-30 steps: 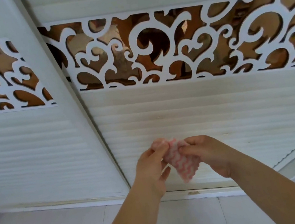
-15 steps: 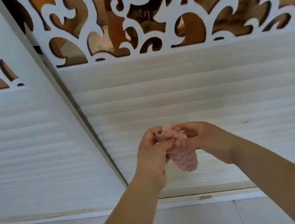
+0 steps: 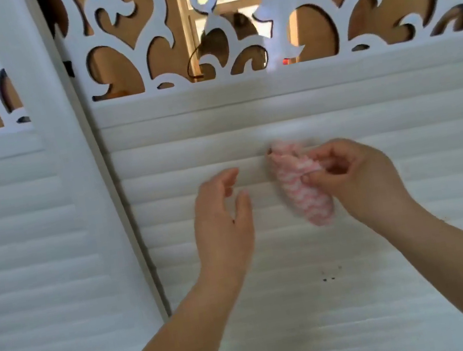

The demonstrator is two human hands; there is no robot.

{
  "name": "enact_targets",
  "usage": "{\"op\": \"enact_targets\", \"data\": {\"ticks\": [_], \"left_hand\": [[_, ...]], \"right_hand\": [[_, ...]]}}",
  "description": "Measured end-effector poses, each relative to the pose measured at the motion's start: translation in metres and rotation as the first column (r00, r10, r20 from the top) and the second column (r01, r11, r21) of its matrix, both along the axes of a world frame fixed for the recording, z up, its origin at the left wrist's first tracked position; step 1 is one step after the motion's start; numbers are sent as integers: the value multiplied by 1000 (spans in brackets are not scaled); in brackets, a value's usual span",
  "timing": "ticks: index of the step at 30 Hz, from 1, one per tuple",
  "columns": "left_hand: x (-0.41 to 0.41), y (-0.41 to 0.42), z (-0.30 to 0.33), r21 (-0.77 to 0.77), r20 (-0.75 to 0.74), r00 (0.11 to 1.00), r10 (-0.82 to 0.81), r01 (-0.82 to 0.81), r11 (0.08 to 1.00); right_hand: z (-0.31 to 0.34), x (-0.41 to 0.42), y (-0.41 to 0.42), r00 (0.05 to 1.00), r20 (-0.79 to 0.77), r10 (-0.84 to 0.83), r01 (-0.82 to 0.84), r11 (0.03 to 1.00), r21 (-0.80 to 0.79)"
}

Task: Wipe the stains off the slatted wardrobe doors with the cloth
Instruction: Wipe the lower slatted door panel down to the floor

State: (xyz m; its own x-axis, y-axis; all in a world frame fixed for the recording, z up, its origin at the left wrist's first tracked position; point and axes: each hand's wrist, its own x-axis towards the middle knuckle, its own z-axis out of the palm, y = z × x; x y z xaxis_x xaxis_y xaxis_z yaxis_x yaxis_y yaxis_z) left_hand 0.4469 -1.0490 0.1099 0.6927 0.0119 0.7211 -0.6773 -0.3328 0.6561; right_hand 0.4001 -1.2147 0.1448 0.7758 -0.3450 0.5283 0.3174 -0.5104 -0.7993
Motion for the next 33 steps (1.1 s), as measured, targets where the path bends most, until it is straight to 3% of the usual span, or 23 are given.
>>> {"op": "enact_targets", "data": {"ticks": [2,4,8,10,12,16,20,24,25,27,31,33], "left_hand": [[17,12,4,92,205,970,133,-154,984],[26,23,7,141,360,900,245,-312,939],[34,43,15,316,523,771,363,-571,758],[36,53,18,428,495,778,388,-606,671],[38,60,22,529,471,782,409,-621,578],[47,77,31,615,470,784,405,-620,486],[54,81,26,603,521,762,384,-647,466],[61,82,21,553,596,706,383,-706,442],[64,82,19,523,629,679,378,-729,441],[71,82,15,454,672,641,371,-752,478],[80,78,12,422,671,647,362,-735,531],[80,78,11,405,666,654,359,-721,562]], "right_hand": [[10,2,-2,979,173,-108,121,991,-63],[14,-1,-2,897,369,-241,304,945,-121],[15,9,-14,709,500,-497,679,672,-295],[10,15,-18,704,476,-527,699,633,-334],[2,22,-17,759,418,-500,644,673,-364],[-5,34,-4,785,413,-462,615,661,-429],[-6,51,27,797,416,-438,604,588,-538],[1,63,78,737,612,-287,664,475,-578],[2,64,86,756,596,-272,646,460,-609],[2,65,85,772,585,-250,633,385,-671],[-2,63,51,723,643,-255,690,312,-652],[-5,52,30,739,588,-329,674,374,-638]]}}
